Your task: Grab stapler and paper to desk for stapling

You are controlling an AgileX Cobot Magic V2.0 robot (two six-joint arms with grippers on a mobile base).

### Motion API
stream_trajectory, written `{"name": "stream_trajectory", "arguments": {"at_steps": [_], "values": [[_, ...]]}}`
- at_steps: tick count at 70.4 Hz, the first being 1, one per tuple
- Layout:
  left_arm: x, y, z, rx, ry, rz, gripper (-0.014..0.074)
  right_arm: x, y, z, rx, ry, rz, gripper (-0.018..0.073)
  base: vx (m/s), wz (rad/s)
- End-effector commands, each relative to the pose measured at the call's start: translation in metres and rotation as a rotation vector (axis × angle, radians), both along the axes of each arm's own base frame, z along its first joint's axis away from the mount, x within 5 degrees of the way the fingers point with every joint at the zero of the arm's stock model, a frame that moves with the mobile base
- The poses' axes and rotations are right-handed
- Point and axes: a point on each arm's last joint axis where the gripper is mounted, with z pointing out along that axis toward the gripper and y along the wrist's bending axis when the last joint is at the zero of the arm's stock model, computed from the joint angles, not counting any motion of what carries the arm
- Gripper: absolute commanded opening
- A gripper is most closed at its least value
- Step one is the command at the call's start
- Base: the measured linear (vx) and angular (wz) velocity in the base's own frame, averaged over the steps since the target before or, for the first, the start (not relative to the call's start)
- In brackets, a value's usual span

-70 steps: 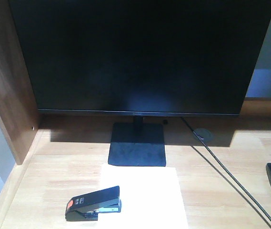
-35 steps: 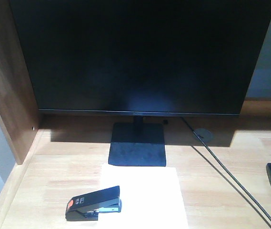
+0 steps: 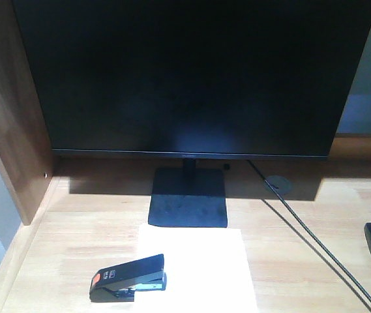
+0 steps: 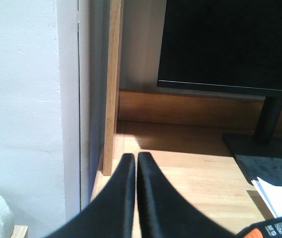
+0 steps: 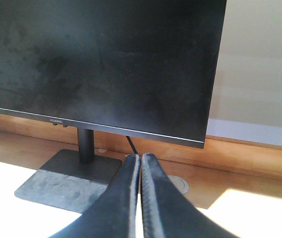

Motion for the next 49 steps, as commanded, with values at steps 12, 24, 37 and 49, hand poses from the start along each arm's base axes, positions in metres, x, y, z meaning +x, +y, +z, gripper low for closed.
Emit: {"name": "stream_trajectory", "arguments": {"at_steps": [12, 24, 37, 49], "values": [[0.0005, 0.0000, -0.0015, -0.014, -0.064, 0.001, -0.0006, 0.0008, -0.0016, 0.0084, -0.034, -0.029, -0.017, -0.0006, 0.00, 0.00], [0.0005, 0.0000, -0.0012, -0.014, -0.065, 0.001, -0.0006, 0.0008, -0.0016, 0.0084, -0.034, -0.029, -0.017, -0.0006, 0.00, 0.00], [0.0005, 0.0000, -0.0012, -0.014, -0.065, 0.001, -0.0006, 0.0008, -0.0016, 0.0084, -0.035, -0.029, -0.017, -0.0006, 0.00, 0.00], [0.0005, 0.0000, -0.0012, -0.014, -0.065, 0.001, -0.0006, 0.0008, -0.0016, 0.0084, -0.035, -0.029, -0.017, -0.0006, 0.00, 0.00]]}}
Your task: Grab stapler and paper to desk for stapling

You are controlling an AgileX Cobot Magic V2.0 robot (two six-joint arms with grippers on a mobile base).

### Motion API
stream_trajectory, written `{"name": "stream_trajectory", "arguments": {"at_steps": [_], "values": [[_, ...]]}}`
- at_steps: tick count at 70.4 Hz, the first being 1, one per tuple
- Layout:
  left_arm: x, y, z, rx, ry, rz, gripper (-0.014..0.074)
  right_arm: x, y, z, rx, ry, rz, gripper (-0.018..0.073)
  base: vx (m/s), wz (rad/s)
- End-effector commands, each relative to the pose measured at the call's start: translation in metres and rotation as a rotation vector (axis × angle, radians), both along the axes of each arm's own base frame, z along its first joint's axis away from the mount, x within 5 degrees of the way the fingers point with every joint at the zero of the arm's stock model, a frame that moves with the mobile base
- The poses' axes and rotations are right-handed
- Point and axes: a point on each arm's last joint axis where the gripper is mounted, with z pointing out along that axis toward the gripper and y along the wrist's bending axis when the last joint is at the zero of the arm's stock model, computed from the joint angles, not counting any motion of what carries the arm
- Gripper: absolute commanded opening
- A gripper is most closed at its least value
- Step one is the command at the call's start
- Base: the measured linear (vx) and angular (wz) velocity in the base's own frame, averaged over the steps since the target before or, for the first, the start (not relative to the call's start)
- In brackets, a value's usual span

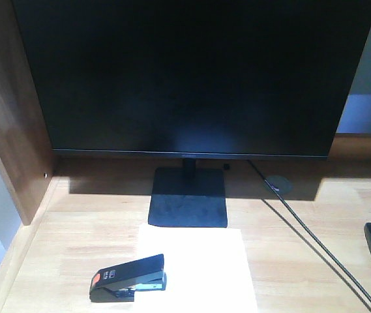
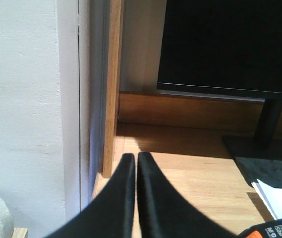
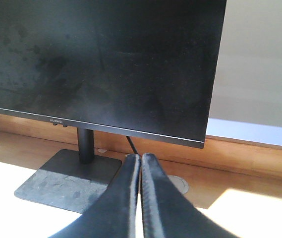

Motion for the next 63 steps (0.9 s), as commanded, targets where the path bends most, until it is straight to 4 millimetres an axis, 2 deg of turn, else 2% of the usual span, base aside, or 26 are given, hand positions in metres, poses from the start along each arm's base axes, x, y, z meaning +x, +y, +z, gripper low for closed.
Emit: {"name": "stream_trajectory", "arguments": {"at_steps": [1, 63], "values": [[0.0004, 0.0000, -0.0014, -0.014, -0.063, 0.001, -0.0006, 0.0008, -0.0016, 0.0084, -0.035, -0.029, -0.017, -0.0006, 0.00, 0.00], [0.0004, 0.0000, -0.0014, -0.014, -0.063, 0.001, -0.0006, 0.0010, -0.0024, 0.0103, -0.004, -0.044, -0.027, -0.0006, 0.00, 0.00]]}}
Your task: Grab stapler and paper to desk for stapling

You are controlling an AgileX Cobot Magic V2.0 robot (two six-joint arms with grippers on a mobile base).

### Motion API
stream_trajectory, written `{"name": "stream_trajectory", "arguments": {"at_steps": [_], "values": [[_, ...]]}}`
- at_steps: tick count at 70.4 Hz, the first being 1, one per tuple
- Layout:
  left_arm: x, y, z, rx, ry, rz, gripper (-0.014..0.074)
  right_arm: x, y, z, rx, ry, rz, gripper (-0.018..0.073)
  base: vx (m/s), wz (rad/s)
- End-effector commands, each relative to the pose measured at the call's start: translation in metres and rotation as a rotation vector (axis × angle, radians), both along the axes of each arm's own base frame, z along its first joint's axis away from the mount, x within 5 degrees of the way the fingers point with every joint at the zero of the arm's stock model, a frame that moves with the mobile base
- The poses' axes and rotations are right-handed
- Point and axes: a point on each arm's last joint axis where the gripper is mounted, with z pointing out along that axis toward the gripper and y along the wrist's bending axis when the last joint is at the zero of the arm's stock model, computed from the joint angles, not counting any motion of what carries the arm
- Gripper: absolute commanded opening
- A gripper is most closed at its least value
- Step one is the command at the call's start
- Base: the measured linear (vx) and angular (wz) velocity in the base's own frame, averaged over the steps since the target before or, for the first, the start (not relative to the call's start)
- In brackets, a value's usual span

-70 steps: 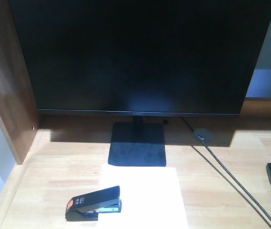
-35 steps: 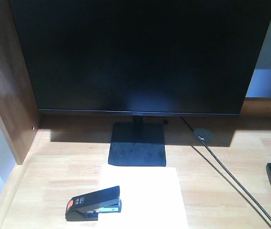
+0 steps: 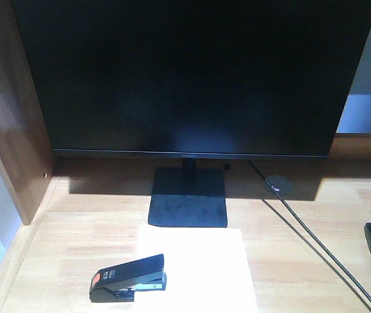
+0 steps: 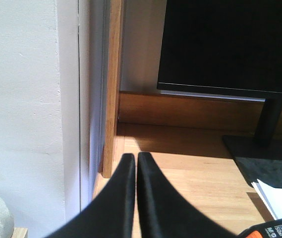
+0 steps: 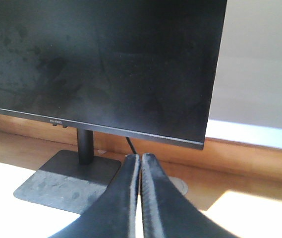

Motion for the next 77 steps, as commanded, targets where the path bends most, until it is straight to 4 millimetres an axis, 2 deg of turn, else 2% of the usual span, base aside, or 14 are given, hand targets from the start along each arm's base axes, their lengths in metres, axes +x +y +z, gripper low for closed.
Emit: {"name": "stream_trajectory", "arguments": {"at_steps": [1, 21, 50, 60, 77], "values": [[0.000, 0.000, -0.001, -0.014, -0.063, 0.001, -0.0006, 0.001, -0.002, 0.010, -0.002, -0.034, -0.027, -0.0006, 0.00, 0.00], [0.000, 0.000, -0.001, -0.014, -0.063, 0.001, -0.0006, 0.002, -0.008, 0.007, 0.024, -0.005, -0.091, -0.0006, 0.00, 0.00], [0.000, 0.000, -0.001, -0.014, -0.063, 0.001, -0.0006, 0.002, -0.007, 0.006, -0.010, -0.017, -0.083, -0.0006, 0.00, 0.00], [0.000, 0.000, -0.001, -0.014, -0.063, 0.001, -0.0006, 0.000, -0.010, -0.013, -0.015, 0.020, -0.105, -0.0006, 0.00, 0.00], [0.000, 0.000, -0.001, -0.014, -0.063, 0.001, -0.0006, -0.014, -0.024, -0.037, 0.015, -0.007, -0.286, -0.0006, 0.00, 0.00]]}}
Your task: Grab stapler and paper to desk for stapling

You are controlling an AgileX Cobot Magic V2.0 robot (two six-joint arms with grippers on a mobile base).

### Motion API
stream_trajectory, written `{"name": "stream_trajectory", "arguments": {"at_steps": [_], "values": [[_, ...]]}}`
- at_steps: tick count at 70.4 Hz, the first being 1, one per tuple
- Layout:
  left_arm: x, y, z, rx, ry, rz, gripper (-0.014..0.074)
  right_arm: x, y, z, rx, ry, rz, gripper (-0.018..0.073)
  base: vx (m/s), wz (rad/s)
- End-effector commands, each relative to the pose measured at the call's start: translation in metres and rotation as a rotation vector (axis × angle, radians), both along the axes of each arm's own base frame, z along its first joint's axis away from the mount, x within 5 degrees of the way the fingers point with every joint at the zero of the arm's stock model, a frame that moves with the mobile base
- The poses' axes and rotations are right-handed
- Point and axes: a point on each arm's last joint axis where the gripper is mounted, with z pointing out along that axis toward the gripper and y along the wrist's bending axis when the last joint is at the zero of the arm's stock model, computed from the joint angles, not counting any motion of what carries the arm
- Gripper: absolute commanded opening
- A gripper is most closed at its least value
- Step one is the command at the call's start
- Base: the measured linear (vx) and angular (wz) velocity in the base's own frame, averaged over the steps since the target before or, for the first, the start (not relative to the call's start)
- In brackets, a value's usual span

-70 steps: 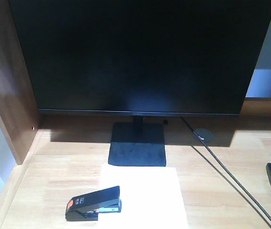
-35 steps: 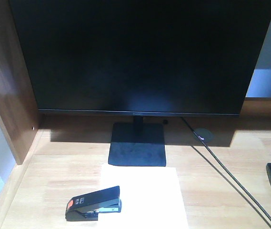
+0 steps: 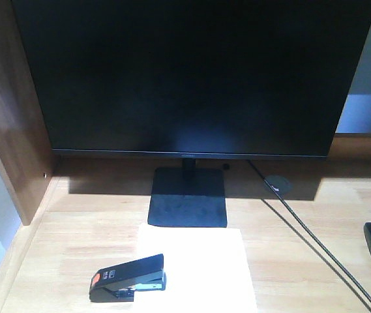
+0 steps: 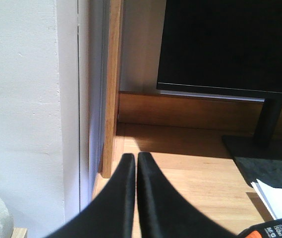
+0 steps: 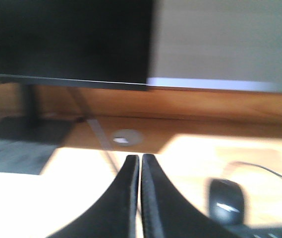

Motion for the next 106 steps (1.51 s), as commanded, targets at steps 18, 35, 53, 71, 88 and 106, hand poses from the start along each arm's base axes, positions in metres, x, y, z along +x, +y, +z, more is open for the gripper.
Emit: {"name": "stream_trajectory", "arguments": {"at_steps": [18, 35, 53, 71, 88, 106], "values": [[0.000, 0.000, -0.001, -0.014, -0.063, 0.001, -0.0006, -0.018, -0.005, -0.016, -0.015, -0.172, -0.078, -0.0006, 0.00, 0.00], [0.001, 0.000, -0.002, -0.014, -0.061, 0.001, -0.0006, -0.019, -0.005, -0.018, -0.024, -0.163, -0.080, -0.0006, 0.00, 0.00], [0.001, 0.000, -0.002, -0.014, -0.061, 0.001, -0.0006, -0.019, -0.005, -0.018, -0.025, -0.163, -0.080, -0.0006, 0.00, 0.00], [0.001, 0.000, -0.002, -0.014, -0.061, 0.001, -0.0006, -0.019, -0.005, -0.018, -0.007, -0.163, -0.080, -0.0006, 0.00, 0.00], [0.001, 0.000, -0.002, -0.014, -0.061, 0.001, -0.0006, -0.019, -0.005, -0.018, -0.007, -0.163, -0.080, -0.0006, 0.00, 0.00], [0.001, 0.000, -0.002, -0.014, -0.061, 0.001, -0.0006, -0.019, -0.005, -0.018, -0.007, -0.163, -0.080, -0.0006, 0.00, 0.00]]}}
